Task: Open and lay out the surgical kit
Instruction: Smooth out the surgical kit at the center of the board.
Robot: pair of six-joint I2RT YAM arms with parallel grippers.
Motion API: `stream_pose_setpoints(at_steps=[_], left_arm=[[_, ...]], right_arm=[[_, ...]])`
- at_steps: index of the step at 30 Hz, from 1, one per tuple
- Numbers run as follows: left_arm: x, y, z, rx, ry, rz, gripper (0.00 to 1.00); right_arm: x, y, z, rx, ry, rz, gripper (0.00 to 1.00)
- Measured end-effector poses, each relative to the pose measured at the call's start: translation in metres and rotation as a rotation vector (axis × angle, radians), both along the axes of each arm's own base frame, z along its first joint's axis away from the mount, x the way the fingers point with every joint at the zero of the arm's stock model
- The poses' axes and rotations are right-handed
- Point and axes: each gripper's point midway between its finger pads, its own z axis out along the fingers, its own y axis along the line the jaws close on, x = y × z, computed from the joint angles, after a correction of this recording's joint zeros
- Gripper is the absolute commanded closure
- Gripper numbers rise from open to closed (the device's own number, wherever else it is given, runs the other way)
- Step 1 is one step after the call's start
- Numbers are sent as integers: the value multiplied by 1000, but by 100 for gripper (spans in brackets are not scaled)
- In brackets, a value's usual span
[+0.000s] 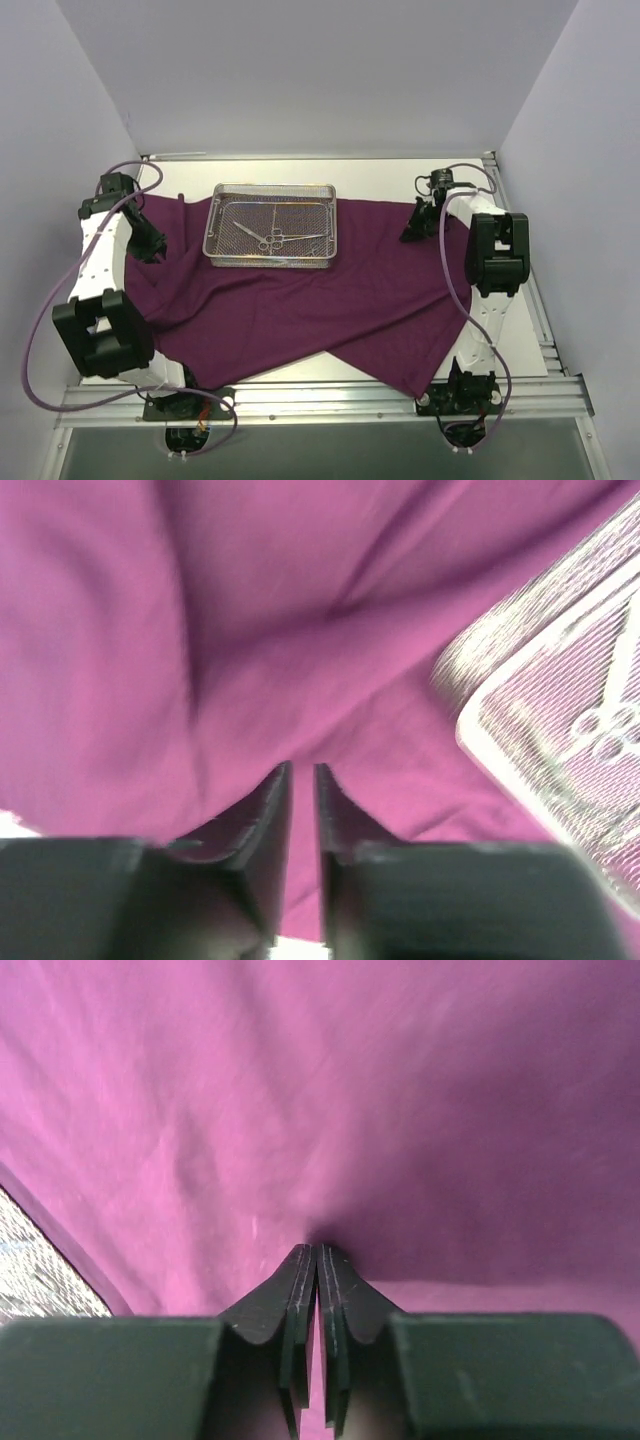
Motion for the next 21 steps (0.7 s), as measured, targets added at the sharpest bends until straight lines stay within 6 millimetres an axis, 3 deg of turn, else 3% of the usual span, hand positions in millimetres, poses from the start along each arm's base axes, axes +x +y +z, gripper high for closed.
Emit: stream_pose_setpoints(at_steps=[1, 4, 10, 13, 16, 21], left_arm=[[13, 3, -2, 0, -4, -4, 85], [61, 12, -17, -18, -5, -17, 89], [129, 28, -70, -56, 76, -20, 96], [145, 36, -96, -71, 129, -12, 96], [155, 43, -114, -82, 164, -4, 91], [174, 47, -132, -99, 175, -4, 83]], right_arm=[[3, -4, -1, -4, -2, -10, 96], [11, -18, -2, -3, -7, -45, 99], [32, -39, -3, 2, -7, -99, 100], [45, -47, -3, -14, -7, -120, 100], [61, -60, -3, -66, -13, -147, 100], [111, -93, -1, -193, -69, -183, 100]])
